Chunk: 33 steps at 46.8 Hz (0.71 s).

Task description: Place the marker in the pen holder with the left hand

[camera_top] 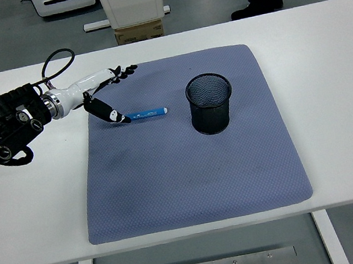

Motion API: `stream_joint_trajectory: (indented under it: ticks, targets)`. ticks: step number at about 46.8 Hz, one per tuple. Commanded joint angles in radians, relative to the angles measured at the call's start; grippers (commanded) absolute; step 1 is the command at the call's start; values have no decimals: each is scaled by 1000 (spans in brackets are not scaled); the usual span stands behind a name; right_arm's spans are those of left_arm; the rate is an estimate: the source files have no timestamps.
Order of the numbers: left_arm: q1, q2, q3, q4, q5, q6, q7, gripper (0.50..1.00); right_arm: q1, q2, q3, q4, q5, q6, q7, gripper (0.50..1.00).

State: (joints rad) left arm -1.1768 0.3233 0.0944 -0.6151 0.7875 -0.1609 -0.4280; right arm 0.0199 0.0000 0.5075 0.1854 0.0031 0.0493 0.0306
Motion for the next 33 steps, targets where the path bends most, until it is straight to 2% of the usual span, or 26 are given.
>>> stream_joint_trajectory:
  ticks: [1, 7, 21, 33]
  targets:
    - [-1, -13, 1, 3, 19, 1, 0, 1000, 0, 0, 0, 0, 0, 0, 0, 1000]
    - [-1, -55, 1, 46, 32, 20, 0, 1000, 0, 0, 0, 0, 0, 0, 0, 1000]
    - [5, -148, 4, 149, 35, 20, -1, 1000, 0, 0, 0, 0, 0, 0, 0, 1000]
    - [9, -162, 5, 155, 52, 21, -6, 1000, 0, 0, 0, 0, 0, 0, 0, 1000]
